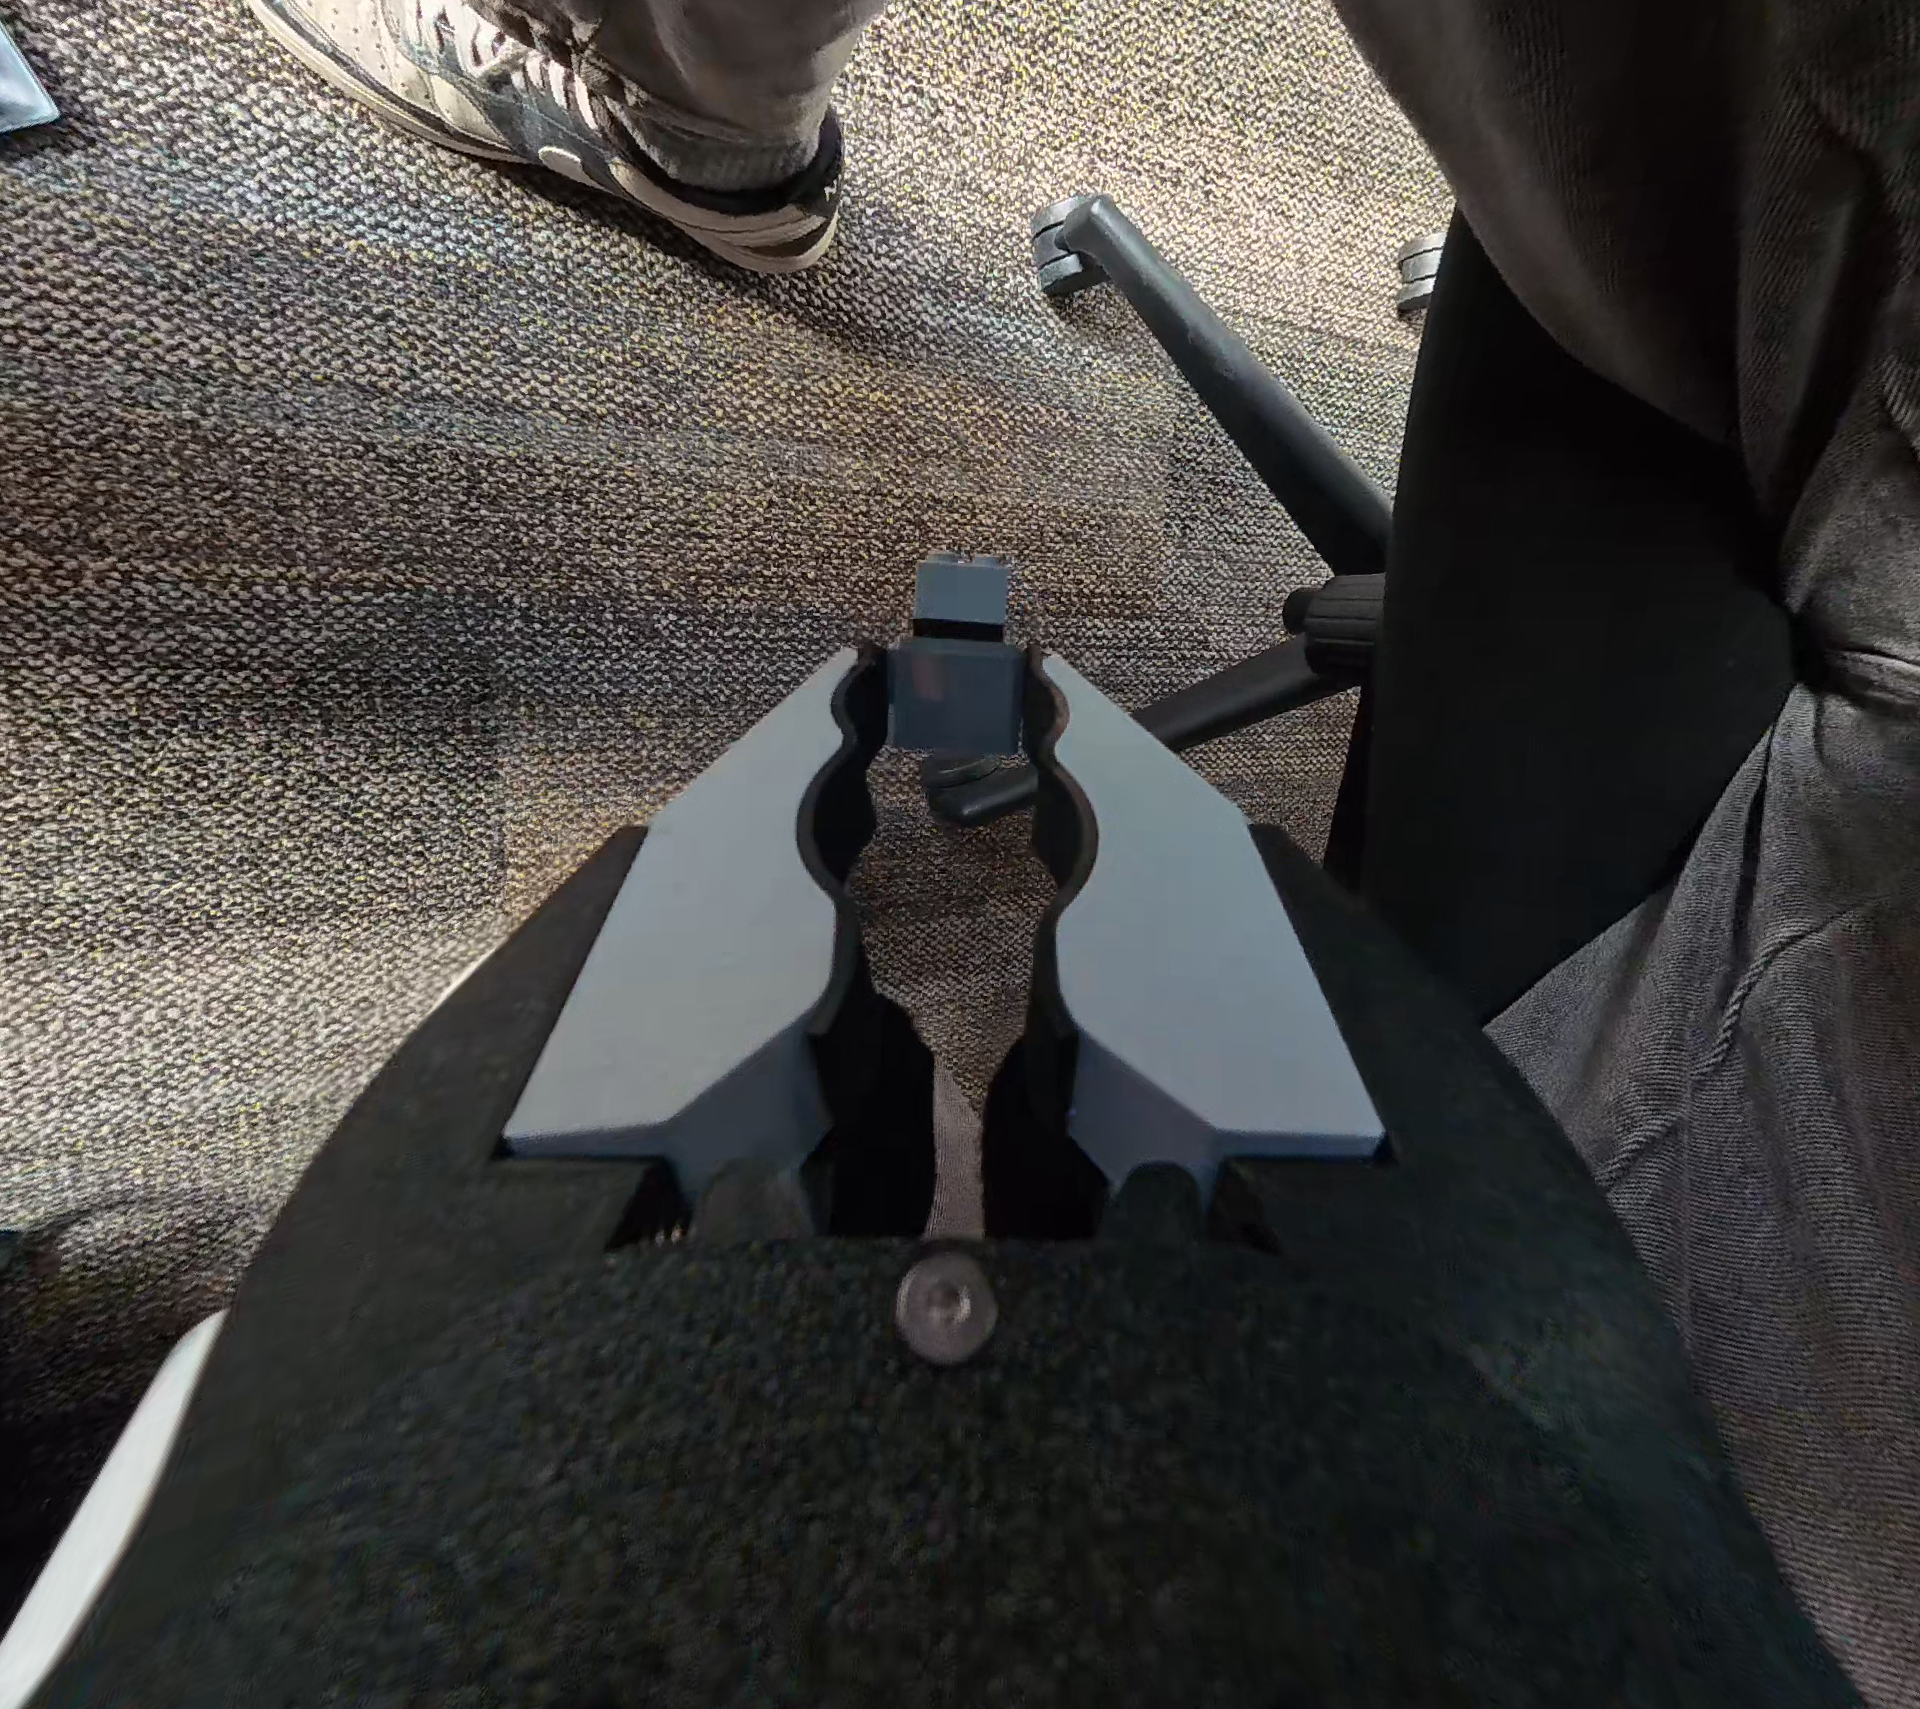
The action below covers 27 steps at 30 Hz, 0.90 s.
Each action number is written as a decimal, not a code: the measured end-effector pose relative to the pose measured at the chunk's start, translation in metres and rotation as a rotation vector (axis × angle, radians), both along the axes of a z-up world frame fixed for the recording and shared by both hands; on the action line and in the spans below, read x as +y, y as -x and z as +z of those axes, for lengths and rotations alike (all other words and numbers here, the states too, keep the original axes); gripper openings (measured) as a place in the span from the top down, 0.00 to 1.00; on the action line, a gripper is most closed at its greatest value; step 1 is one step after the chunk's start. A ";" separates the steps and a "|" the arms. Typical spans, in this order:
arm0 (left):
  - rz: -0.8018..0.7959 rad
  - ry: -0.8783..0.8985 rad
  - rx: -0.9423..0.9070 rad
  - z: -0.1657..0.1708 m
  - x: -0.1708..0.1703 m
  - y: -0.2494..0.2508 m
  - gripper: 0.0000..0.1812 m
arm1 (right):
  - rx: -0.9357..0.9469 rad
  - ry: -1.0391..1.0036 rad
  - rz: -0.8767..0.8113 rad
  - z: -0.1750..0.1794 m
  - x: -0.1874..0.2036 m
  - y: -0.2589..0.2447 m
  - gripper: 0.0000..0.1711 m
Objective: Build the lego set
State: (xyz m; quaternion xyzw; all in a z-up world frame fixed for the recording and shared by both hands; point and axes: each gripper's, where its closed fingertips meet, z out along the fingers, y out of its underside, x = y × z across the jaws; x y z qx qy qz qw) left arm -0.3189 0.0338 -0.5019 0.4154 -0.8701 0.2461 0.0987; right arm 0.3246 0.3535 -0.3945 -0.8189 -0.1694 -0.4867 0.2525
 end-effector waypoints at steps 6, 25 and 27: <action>0.003 0.026 -0.010 0.007 -0.009 -0.014 0.87 | -0.114 -0.183 0.041 0.044 -0.004 0.000 0.96; -0.061 0.030 -0.028 0.014 -0.029 -0.034 0.87 | -0.281 0.055 0.177 -0.033 -0.008 0.008 0.96; -0.074 0.015 -0.024 0.011 -0.028 -0.029 0.87 | -0.175 0.214 0.252 -0.114 -0.029 0.041 0.96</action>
